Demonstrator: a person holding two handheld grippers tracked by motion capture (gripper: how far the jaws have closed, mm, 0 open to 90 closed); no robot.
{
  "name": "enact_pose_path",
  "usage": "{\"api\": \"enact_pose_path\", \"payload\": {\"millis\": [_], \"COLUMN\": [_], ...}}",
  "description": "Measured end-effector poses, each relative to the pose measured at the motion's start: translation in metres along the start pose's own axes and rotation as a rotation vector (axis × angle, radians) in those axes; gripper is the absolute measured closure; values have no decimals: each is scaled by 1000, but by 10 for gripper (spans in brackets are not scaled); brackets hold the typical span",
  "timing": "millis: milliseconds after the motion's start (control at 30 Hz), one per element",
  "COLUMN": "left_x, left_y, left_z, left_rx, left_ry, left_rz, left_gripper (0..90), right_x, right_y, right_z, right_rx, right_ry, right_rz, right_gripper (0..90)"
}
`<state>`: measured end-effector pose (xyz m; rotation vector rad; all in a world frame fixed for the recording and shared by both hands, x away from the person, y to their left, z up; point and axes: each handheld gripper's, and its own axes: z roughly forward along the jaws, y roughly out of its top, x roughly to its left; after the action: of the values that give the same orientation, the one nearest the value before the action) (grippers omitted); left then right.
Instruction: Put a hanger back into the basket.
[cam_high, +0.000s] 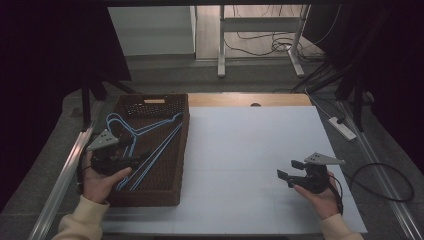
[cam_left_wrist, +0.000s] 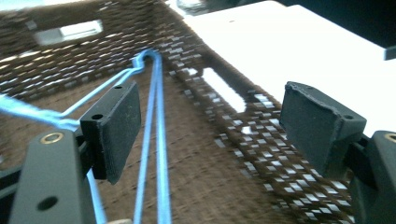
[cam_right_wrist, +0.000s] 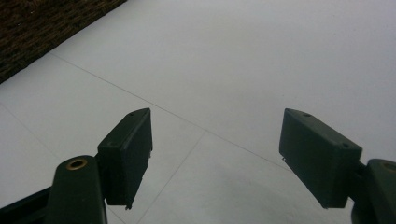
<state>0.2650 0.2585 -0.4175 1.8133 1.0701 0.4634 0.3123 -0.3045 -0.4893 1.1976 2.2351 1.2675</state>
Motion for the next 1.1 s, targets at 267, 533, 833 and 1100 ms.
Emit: {"api": "enact_pose_path", "payload": {"millis": [267,533,833,1100], "left_x": [-25,-42,-48,-47], "left_y": [-4,-23,-39,-45], "left_z": [2,1,3,7], "left_rx": [-27,-40,-37,-26], "left_ry": [-59,-78,-102,-109], "left_rz": [23,27,35,33], "left_gripper": [205,207,210,209], "right_x": [0,-1,0,2], "right_y": [-2,-3,-3,-1], "right_z": [-5,-10,-11,-13], "right_rx": [-5,-19,-23,-38], "right_ry": [0,2,9,10], "right_rz": [-2,-4,-15,-28], "right_gripper": [262,262,264,267]}}
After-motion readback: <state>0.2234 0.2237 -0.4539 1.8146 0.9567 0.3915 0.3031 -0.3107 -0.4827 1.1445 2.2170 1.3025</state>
